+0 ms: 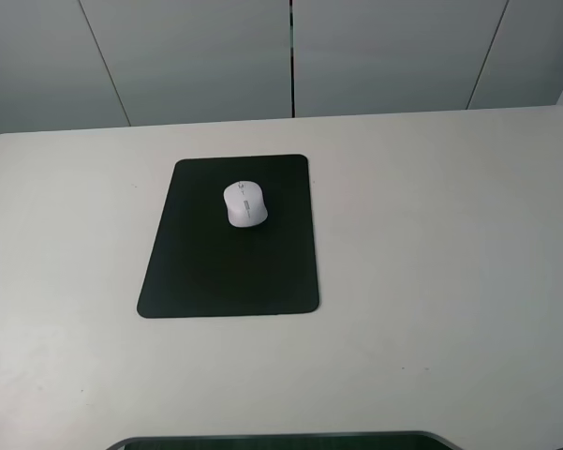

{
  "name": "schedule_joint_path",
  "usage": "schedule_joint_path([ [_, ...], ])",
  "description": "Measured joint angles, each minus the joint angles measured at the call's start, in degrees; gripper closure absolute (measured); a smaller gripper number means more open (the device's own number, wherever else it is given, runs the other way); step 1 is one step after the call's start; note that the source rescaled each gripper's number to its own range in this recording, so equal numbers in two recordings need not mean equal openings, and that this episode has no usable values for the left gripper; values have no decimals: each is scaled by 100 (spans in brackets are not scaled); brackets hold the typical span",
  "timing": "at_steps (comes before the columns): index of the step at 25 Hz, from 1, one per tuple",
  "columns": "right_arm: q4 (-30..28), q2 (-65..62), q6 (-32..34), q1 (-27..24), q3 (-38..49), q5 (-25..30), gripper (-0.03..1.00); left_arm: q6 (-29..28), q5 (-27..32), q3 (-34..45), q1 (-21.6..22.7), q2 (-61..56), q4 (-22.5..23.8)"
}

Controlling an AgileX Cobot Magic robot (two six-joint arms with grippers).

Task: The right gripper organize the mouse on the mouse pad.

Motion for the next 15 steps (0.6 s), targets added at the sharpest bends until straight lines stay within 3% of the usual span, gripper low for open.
schedule_joint_path([
  [6, 0, 0, 0, 174, 0, 0, -3, 0, 0, 0, 0, 0, 0],
  [11, 0, 0, 0, 629, 0, 0, -3, 0, 0, 0, 0, 0, 0],
  [15, 0, 0, 0, 642, 0, 0, -3, 0, 0, 0, 0, 0, 0],
])
